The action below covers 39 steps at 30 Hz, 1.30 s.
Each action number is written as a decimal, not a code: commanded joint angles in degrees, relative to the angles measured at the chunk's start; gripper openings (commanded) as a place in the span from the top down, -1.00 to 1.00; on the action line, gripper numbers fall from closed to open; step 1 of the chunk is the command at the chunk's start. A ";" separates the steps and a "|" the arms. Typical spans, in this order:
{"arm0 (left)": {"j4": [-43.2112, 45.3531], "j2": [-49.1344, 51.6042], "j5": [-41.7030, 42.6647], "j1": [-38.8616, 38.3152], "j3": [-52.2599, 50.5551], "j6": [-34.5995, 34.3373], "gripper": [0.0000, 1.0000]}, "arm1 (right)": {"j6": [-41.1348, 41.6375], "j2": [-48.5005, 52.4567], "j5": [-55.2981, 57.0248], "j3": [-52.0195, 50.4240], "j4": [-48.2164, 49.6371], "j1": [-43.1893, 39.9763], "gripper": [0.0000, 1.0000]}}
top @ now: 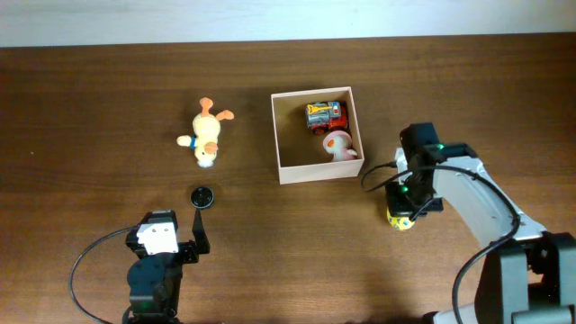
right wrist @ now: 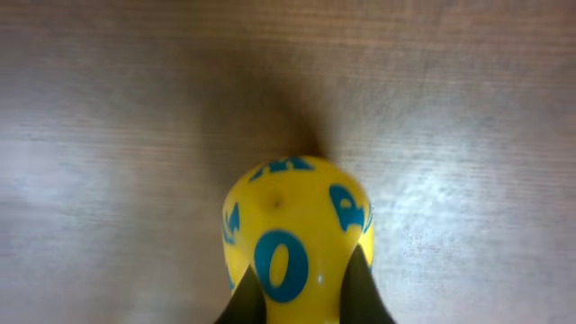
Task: Pack container
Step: 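Grasp the yellow lettered ball with the right gripper, then carry the yellow ball into the pink box with the right gripper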
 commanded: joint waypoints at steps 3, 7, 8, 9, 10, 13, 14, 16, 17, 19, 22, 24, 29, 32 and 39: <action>-0.02 -0.26 0.61 0.35 -0.26 1.11 -0.98 | 0.17 -2.27 -0.74 15.72 -7.45 0.22 0.92; -0.02 -0.26 0.61 0.35 -0.26 1.11 -0.98 | -1.31 -2.75 -0.96 29.44 -11.61 2.78 0.92; -0.02 -0.26 0.61 0.35 -0.26 1.11 -0.98 | -1.31 -2.75 -0.96 31.54 -11.41 3.52 0.93; -0.02 -0.26 0.61 0.35 -0.26 1.11 -0.98 | -1.33 -2.73 -0.96 33.22 -10.97 4.31 0.92; -0.02 -0.26 0.61 0.35 -0.26 1.11 -0.98 | -1.31 -2.73 -0.96 34.53 -10.01 5.27 0.92; -0.02 -0.26 0.61 0.35 -0.26 1.11 -0.98 | -1.33 -2.67 -1.33 35.19 -6.36 7.78 0.92; -0.02 -0.26 0.61 0.35 -0.26 1.11 -0.98 | -1.57 -2.16 -2.16 35.17 -5.14 8.70 0.92; -0.02 -0.26 0.61 0.35 -0.26 1.11 -0.99 | -4.24 -0.83 -6.32 35.17 -3.10 10.34 0.92; -0.02 -0.26 0.61 0.35 -0.26 1.11 -0.99 | -4.81 -0.09 -7.76 35.17 -2.32 10.99 0.92; -0.02 -0.26 0.61 0.35 -0.26 1.11 -0.98 | -6.58 2.62 -9.81 35.17 0.15 13.14 0.93; -0.02 -0.26 0.61 0.35 -0.26 1.09 -0.98 | -11.30 6.47 -9.77 35.17 3.08 15.50 0.93; -0.02 -0.26 0.61 0.35 -0.26 1.11 -0.99 | -15.06 10.29 -9.77 35.17 4.87 17.22 0.93; -0.02 -0.26 0.61 0.35 -0.26 1.11 -0.98 | -15.69 15.06 -9.77 35.17 4.59 18.01 0.93; -0.02 -0.26 0.61 0.35 -0.26 1.11 -0.98 | -16.39 17.14 -9.75 35.17 4.37 18.01 0.92; -0.02 -0.26 0.61 0.35 -0.26 1.11 -0.98 | -17.81 20.17 -9.73 35.17 4.61 17.99 0.93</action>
